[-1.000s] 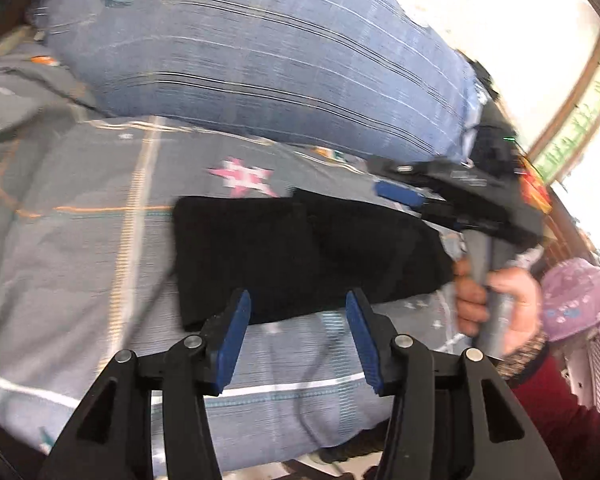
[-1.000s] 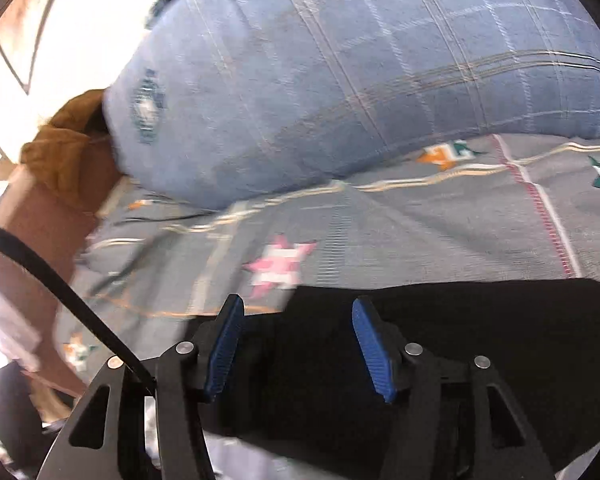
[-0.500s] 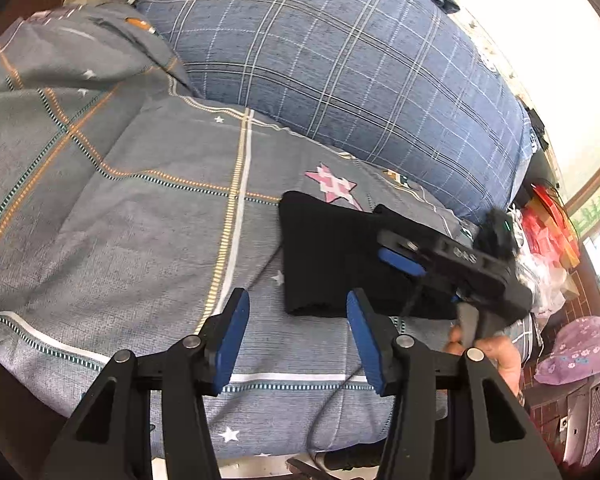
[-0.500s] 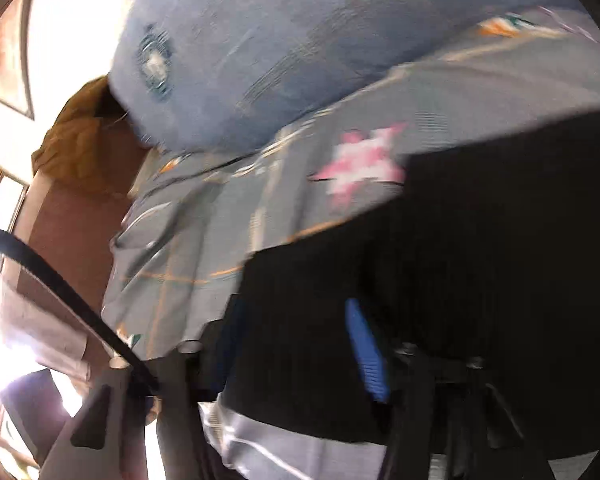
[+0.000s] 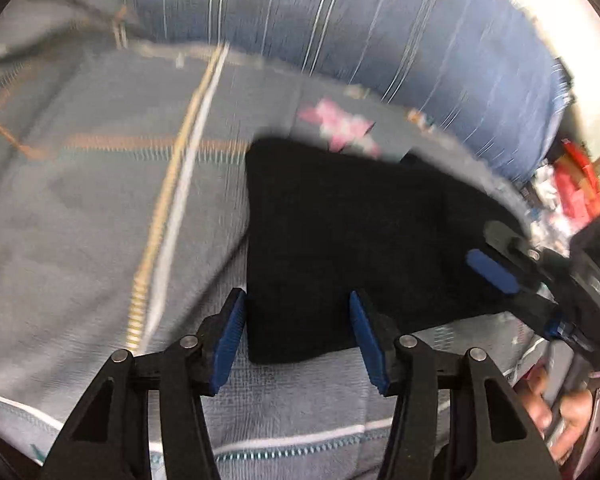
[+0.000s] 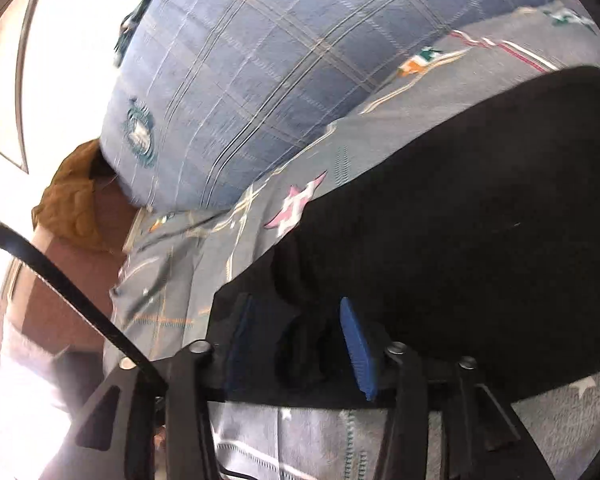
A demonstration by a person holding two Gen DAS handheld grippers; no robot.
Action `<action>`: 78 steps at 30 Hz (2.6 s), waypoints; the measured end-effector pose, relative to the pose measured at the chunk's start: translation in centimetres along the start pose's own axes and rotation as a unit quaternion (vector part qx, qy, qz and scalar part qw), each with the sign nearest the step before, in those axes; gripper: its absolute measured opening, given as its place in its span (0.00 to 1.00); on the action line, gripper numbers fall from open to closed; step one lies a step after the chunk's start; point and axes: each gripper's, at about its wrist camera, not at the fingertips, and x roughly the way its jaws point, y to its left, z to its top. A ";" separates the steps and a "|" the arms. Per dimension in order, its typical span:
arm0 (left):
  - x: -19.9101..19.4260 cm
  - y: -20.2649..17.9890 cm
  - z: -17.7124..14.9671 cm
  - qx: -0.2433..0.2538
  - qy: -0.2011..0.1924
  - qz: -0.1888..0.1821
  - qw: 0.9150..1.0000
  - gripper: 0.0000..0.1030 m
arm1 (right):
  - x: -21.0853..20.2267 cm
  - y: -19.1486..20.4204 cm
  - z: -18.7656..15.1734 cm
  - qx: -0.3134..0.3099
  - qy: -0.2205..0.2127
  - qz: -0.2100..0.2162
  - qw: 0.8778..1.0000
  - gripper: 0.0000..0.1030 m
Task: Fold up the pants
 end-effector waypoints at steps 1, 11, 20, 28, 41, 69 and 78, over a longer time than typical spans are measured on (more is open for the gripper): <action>-0.4 -0.2 0.1 0.003 -0.005 -0.001 1.000 0.53 | 0.4 -0.1 -0.3 -0.009 0.010 -0.022 1.000 0.58; -3.8 -9.2 3.9 0.117 -0.012 -0.014 0.993 0.61 | -11.9 -7.5 -3.3 0.062 -0.147 -0.113 0.981 0.59; -2.9 -12.4 4.8 0.109 0.001 -0.019 0.994 0.61 | -16.2 -12.9 -6.4 0.146 -0.191 -0.110 0.964 0.61; -4.5 -1.4 0.0 0.019 0.036 0.048 0.998 0.61 | -14.4 -10.5 -6.0 0.091 -0.170 -0.091 0.977 0.66; -8.4 3.5 -2.3 -0.053 -0.007 0.003 0.999 0.61 | -2.4 1.6 -1.4 -0.056 -0.028 -0.006 0.998 0.68; -3.4 -6.5 3.7 0.043 -0.056 -0.040 0.997 0.61 | 2.5 1.2 -0.2 -0.085 -0.003 -0.125 0.989 0.18; 3.0 -4.7 1.2 0.085 -0.064 0.010 0.994 0.66 | 2.5 0.7 -0.2 -0.089 -0.013 -0.114 0.989 0.23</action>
